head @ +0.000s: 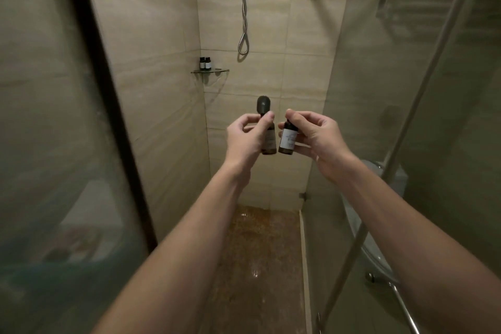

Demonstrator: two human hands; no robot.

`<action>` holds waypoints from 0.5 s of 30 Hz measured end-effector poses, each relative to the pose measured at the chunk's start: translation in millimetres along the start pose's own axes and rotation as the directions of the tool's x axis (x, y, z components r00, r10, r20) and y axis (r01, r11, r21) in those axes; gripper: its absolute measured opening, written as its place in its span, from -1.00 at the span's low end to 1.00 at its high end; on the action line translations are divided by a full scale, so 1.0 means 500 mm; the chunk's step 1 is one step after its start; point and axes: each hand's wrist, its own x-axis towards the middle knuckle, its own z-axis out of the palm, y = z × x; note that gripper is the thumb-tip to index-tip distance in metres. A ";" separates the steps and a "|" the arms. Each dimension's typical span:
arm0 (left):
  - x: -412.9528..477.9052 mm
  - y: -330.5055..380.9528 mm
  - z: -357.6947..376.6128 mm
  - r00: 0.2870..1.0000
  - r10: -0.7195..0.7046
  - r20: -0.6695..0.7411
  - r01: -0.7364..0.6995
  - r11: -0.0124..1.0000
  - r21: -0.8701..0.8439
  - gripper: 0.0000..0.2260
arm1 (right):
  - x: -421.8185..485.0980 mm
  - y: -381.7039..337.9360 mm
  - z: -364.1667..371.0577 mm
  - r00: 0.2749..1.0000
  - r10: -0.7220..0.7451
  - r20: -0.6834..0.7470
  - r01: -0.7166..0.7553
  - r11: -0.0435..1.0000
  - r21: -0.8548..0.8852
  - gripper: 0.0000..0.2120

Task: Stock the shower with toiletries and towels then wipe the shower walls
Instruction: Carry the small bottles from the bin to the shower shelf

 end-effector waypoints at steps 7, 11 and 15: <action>0.173 -0.089 0.052 0.989 -0.085 -0.119 0.072 0.992 -0.106 -0.82 | 0.238 0.039 -0.028 0.994 -0.024 0.109 0.031 0.997 -0.065 -0.68; 0.296 -0.106 0.057 0.984 -0.070 -0.166 0.058 0.995 -0.078 -0.77 | 0.367 0.053 -0.048 0.985 -0.035 0.168 0.049 0.996 -0.076 -0.74; 0.388 -0.103 0.059 0.983 -0.034 -0.181 0.036 0.999 0.009 -0.75 | 0.463 0.063 -0.062 0.979 -0.038 0.198 0.050 0.997 -0.057 -0.70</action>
